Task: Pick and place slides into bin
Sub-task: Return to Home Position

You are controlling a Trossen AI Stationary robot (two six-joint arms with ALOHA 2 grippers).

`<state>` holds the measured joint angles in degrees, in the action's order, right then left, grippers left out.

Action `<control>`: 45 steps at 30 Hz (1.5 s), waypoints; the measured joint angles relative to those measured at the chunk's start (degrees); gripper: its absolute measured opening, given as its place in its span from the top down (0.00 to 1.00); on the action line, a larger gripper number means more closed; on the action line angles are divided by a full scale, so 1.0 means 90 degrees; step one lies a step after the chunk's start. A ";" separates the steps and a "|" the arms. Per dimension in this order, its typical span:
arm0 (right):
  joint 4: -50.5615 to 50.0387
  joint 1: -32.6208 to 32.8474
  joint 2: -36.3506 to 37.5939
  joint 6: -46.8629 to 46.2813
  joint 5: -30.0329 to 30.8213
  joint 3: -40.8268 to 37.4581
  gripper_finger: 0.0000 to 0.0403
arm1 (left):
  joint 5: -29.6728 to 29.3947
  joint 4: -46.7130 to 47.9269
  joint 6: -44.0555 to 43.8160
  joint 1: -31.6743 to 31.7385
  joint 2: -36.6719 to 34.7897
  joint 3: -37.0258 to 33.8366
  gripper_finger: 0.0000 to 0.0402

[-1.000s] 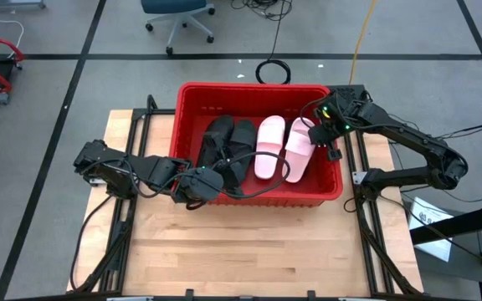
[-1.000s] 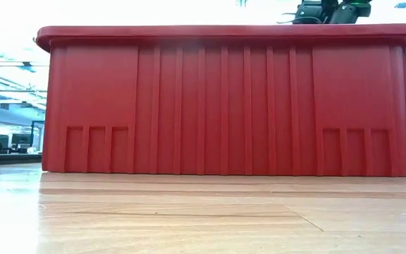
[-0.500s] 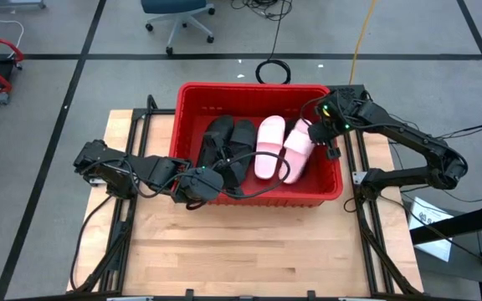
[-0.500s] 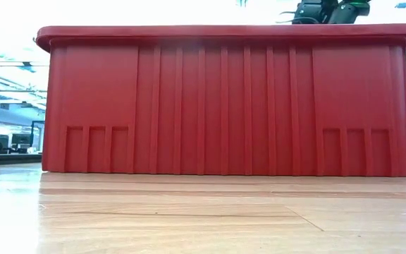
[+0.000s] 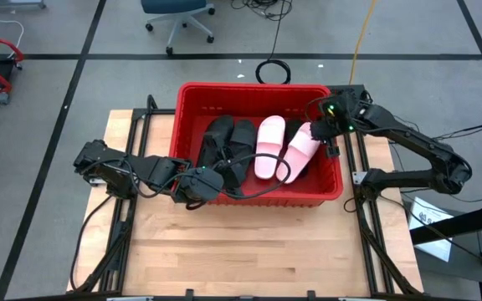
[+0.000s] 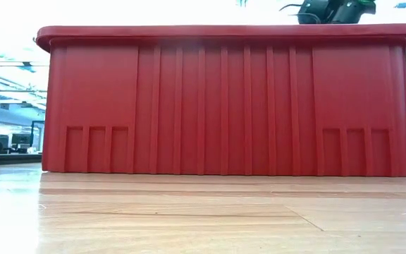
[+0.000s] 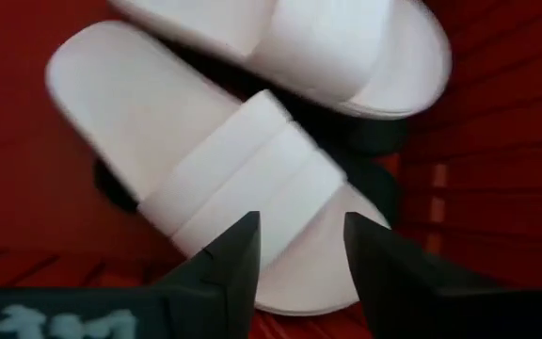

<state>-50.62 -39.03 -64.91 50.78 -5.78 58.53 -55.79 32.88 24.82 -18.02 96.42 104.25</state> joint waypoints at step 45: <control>0.1448 0.3565 0.5356 -0.5101 -0.1596 -0.1110 1.00 | 0.1618 0.0777 -0.3599 -0.0894 -0.3961 -0.3181 1.00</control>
<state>-37.58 -6.94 -16.71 4.87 -20.15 48.54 -41.23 39.88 -7.57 -26.07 60.77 75.61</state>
